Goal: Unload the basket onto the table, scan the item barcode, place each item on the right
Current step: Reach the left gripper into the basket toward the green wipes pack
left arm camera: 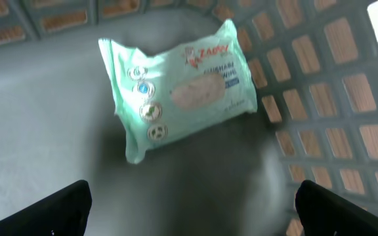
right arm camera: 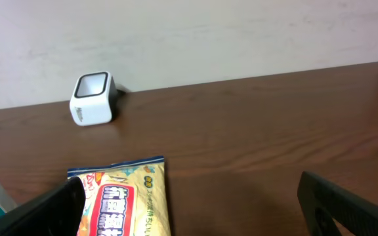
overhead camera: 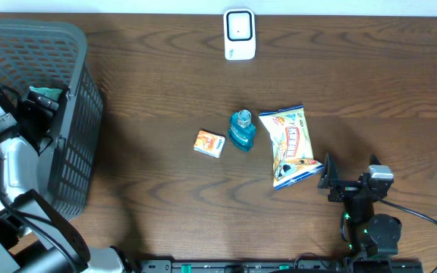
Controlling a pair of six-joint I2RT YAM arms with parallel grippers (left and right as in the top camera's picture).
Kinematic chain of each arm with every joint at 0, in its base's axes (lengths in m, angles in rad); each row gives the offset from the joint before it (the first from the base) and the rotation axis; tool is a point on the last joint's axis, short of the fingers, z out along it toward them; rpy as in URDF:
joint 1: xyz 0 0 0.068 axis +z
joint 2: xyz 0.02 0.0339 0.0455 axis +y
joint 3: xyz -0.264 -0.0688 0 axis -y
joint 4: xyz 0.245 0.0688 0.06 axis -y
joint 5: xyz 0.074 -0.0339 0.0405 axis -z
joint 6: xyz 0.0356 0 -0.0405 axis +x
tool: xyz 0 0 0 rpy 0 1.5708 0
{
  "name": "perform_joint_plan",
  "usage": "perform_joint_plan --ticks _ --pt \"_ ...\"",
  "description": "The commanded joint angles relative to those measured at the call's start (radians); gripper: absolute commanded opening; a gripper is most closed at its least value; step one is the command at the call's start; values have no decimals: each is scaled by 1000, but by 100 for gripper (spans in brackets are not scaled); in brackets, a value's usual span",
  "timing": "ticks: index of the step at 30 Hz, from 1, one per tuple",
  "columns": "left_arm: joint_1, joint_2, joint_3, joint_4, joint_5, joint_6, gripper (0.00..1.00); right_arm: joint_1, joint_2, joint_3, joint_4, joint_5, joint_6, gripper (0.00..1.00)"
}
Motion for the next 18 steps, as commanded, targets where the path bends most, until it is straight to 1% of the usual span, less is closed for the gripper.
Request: perform_joint_plan --ticks 1,3,5,12,18 --pt "3 31 22 20 -45 40 98 -3 -5 -2 -1 9 -14 99" --pt "3 50 22 31 -105 39 98 -3 -5 -2 -1 8 -14 99" --pt "3 71 22 42 -124 40 98 -3 -5 -2 -1 8 -14 99" --pt "2 156 22 77 -126 40 98 -3 -5 -2 -1 8 -14 99" --pt "2 227 22 77 -126 40 99 -3 -4 -2 -1 8 -14 99"
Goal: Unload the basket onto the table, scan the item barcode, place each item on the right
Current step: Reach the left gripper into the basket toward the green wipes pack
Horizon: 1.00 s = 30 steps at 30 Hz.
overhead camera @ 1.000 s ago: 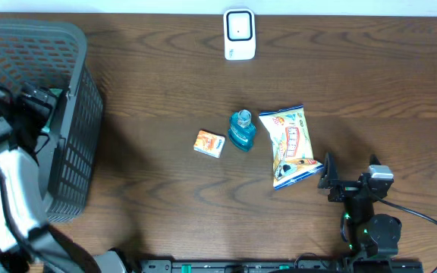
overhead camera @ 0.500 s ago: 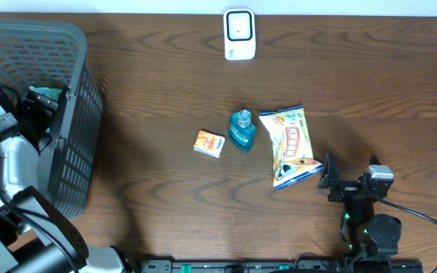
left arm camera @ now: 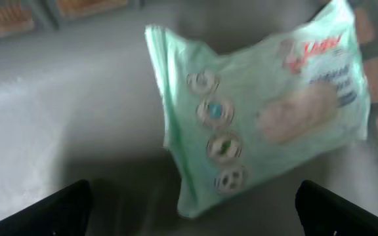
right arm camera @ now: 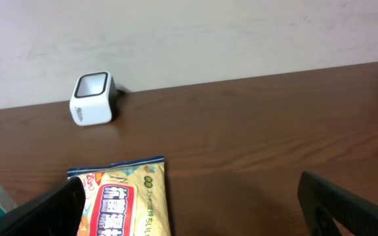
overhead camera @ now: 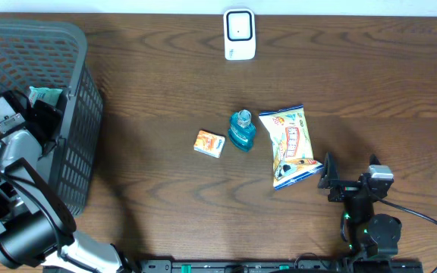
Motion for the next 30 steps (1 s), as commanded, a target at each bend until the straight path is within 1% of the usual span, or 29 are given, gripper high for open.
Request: perform_joint_plan --ticks 1,2,3,4,5,6,7,13,19,20,24,27,28,29,30 --pt "3 47 16 -15 -13 13 93 -3 -4 -2 -2 9 -14 99" --pt "3 51 16 -18 -13 13 74 -3 -4 -2 -2 9 -14 99" --pt "3 51 16 -20 -12 13 59 -3 -4 -2 -2 8 -14 99" --pt "2 51 16 -19 -12 13 40 -3 -4 -2 -2 9 -14 99" --pt "2 48 16 -16 -12 13 27 -3 -4 -2 -2 9 -14 99" --pt "2 46 16 -13 -12 13 19 -3 -4 -2 -2 8 -14 99" --pt "3 42 16 -12 -12 13 8 -3 -4 -2 -2 8 -14 99" --pt "3 -6 16 -22 -5 44 7 -3 -4 -2 -2 9 -14 99" --pt "3 -164 16 -78 -17 37 7 -3 -4 -2 -2 9 -14 99" --pt "3 -198 16 -91 -23 21 7 -3 -4 -2 -2 9 -14 99" --pt "3 -340 16 -180 -93 -106 7 -3 -4 -2 -2 9 -14 99" --pt "3 -411 16 -191 -110 -115 7 -3 -4 -2 -2 9 -14 99" --pt "3 -422 16 -186 -113 -115 22 -3 -4 -2 -2 9 -14 99" --pt "3 -426 16 -181 -114 -114 44 -3 -4 -2 -2 8 -14 99" --pt "3 -425 16 -177 -114 -114 60 -3 -4 -2 -2 8 -14 99"
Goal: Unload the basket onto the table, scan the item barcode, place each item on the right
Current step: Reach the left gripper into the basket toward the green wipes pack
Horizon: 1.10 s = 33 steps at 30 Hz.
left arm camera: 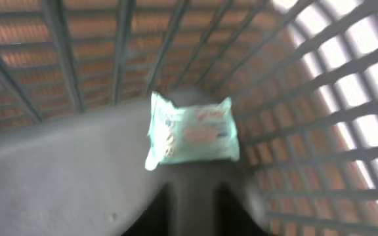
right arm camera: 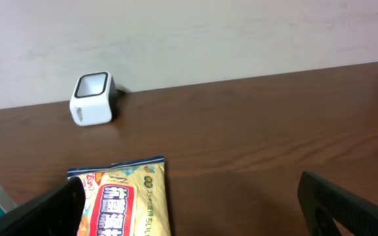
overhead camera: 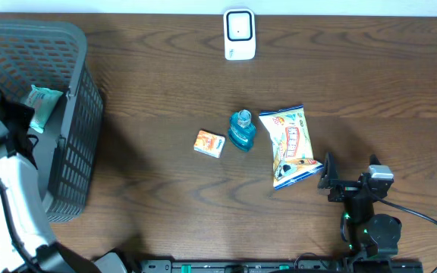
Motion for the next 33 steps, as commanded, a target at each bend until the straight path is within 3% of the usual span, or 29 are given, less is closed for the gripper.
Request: perform_joint_plan --ticks 1,4,15,22,29,31,33 --pt "3 14 6 4 -34 -29 75 -3 -4 -2 -1 9 -14 99" --pt "2 62 6 29 -33 -29 86 -3 -4 -2 -1 8 -14 99" --pt "2 320 6 183 -33 103 89 -3 -4 -2 -2 9 -14 99" --pt "2 401 6 268 -33 103 97 -3 -4 -2 -2 8 -14 99" --pt "2 481 6 284 -13 103 96 -3 -4 -2 -2 8 -14 99" --pt "2 502 6 281 36 124 67 -3 -3 -2 -1 9 -14 99" --pt "2 507 6 281 85 150 29 -3 -4 -2 -2 9 -14 99"
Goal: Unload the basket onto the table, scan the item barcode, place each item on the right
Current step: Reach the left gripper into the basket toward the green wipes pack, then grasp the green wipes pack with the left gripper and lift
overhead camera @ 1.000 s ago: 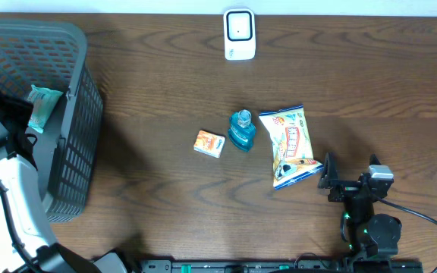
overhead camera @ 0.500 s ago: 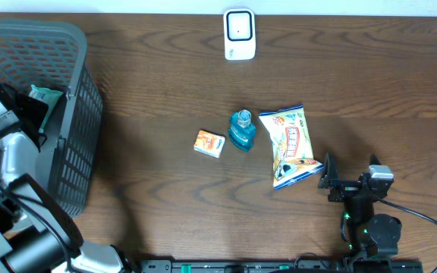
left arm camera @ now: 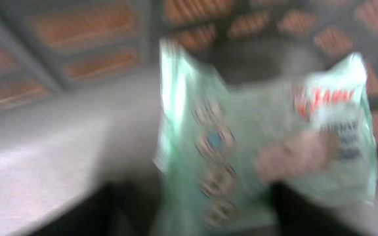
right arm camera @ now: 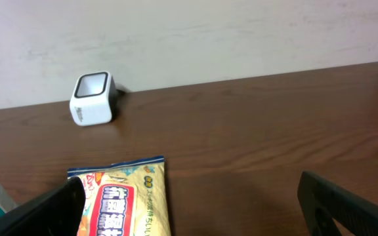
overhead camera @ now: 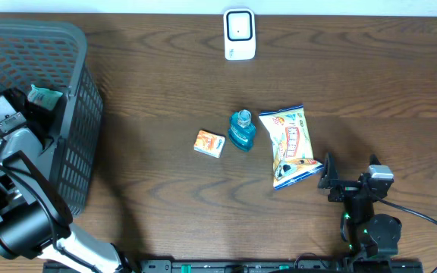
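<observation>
A mint-green wipes pack (left arm camera: 261, 144) fills the blurred left wrist view, lying on the floor of the grey basket (overhead camera: 74, 152). My left gripper (left arm camera: 215, 210) is low over it, one dark finger on each side of the pack's lower part. The blur hides whether they press on it. From overhead only a corner of the pack (overhead camera: 45, 95) shows beside the left arm. The white scanner (overhead camera: 240, 34) stands at the table's far edge. My right gripper (right arm camera: 189, 213) rests open near the front edge with nothing between its fingers.
On the table's middle lie a small orange box (overhead camera: 209, 142), a blue bottle (overhead camera: 241, 130) and a yellow snack bag (overhead camera: 290, 144). The snack bag (right arm camera: 126, 196) lies just ahead of the right gripper. The basket's mesh walls close round the left arm.
My left gripper was high over the basket floor with the wipes pack small and well ahead. Now it is down close to the pack, fingers on either side. The right arm has not moved.
My left gripper stood wide open inside the basket with the wipes pack ahead. Then it was closer to the pack, still open. Then it was drawn back, the pack lying free on the floor. Now it is close again. The table items and right arm stayed put.
</observation>
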Controlling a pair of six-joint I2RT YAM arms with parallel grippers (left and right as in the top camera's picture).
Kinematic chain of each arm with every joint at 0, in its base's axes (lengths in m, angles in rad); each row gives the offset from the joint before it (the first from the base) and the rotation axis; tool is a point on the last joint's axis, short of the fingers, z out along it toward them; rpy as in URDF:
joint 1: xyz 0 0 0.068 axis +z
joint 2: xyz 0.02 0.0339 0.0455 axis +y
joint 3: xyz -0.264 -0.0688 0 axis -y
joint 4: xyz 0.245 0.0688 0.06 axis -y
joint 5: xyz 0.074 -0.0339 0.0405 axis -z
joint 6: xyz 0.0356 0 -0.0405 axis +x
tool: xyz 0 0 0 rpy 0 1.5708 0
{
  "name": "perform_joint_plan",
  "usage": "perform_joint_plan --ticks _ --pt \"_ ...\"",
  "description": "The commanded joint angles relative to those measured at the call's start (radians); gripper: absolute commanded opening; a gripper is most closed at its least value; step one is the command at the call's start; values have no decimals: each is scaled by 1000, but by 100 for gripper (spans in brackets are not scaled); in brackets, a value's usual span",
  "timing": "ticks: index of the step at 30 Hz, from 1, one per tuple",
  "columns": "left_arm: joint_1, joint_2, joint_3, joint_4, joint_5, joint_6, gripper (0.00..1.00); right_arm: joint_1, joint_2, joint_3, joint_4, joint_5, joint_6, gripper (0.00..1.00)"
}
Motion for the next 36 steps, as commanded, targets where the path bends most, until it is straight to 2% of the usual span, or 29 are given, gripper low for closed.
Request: perform_joint_plan --ticks 1,2,3,6,11,17,21,24,25,28,29,30,36 --pt "2 19 6 -6 77 50 19 -3 -4 -2 -2 8 -14 99" --pt "2 18 6 -5 90 50 8 -3 -3 -2 -2 9 -14 99" --pt "2 14 6 -6 105 60 7 -3 -3 -2 -2 8 -14 99" --pt "2 3 6 -16 135 107 7 -3 -3 -2 -2 9 -14 99" --pt "2 -82 6 -89 132 113 7 -3 -3 -2 -2 9 -14 99" --pt "3 -299 6 -210 129 108 7 -3 -3 -2 -2 9 -14 99" --pt "3 -435 6 -320 123 57 7 -3 -3 -2 -2 9 -14 99" --pt "3 -505 6 -343 77 40 7 -3 -3 -2 -2 9 -14 99" --pt "3 -515 6 -342 63 36 15 -3 -3 -2 -2 8 -14 99" --pt "3 -512 6 -309 57 37 76 -3 -3 -2 -2 8 -14 99" --pt "3 -502 6 -286 57 36 90 -3 -3 -2 -2 9 -14 99" --pt "3 -489 6 -262 57 37 100 -3 -3 -2 -2 9 -14 99" --pt "-6 -338 6 -90 33 38 98 -3 -3 -2 -2 9 -14 99"
